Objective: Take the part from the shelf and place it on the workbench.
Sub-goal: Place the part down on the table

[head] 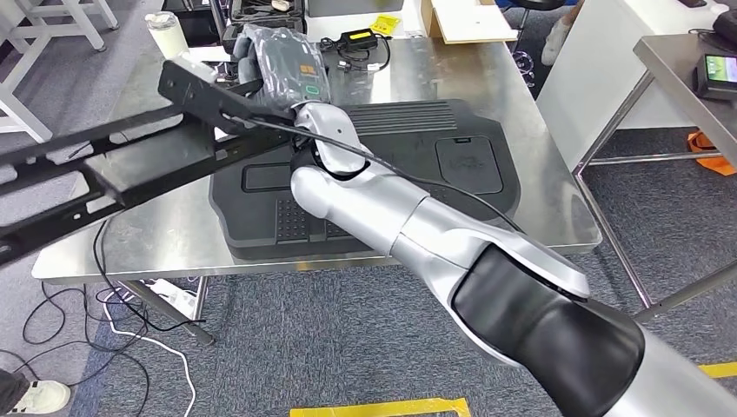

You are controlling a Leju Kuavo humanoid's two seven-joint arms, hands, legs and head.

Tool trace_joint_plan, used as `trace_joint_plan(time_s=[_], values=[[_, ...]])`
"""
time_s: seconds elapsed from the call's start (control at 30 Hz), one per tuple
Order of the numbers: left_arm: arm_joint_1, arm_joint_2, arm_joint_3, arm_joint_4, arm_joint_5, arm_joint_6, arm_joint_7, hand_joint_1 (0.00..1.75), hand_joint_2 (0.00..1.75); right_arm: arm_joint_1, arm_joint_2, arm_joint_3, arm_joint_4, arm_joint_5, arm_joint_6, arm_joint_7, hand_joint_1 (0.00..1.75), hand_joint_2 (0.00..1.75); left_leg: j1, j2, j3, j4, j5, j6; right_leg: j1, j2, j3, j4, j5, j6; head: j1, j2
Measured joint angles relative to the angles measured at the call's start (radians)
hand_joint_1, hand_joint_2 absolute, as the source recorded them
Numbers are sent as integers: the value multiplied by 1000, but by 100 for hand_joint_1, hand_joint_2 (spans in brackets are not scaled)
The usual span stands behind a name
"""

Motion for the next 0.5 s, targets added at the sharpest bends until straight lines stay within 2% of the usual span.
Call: trace_joint_plan(time_s=[0.13, 0.3, 0.4, 0.5], values=[[-1, 0, 1, 0, -10, -2, 4, 175, 175, -32, 2, 5, 20, -41, 45, 113, 175, 175, 0, 0, 0, 0, 0, 0, 0, 0, 0, 0, 0, 0, 0, 0], [-5, 0, 5, 0, -30, -6, 22, 175, 175, -75, 1, 16, 66, -68, 63, 201, 175, 175, 0, 0, 0, 0, 0, 0, 0, 0, 0, 0, 0, 0, 0, 0], [-8, 0, 6, 0, -42, -6, 30, 175, 175, -109, 0, 50, 102, 55, 133, 245, 175, 175, 0, 0, 0, 0, 0, 0, 0, 0, 0, 0, 0, 0, 0, 0], [-8, 0, 6, 0, -54, -6, 31, 175, 175, -146, -1, 114, 140, 295, 260, 258, 175, 175, 0, 0, 0, 0, 0, 0, 0, 0, 0, 0, 0, 0, 0, 0]])
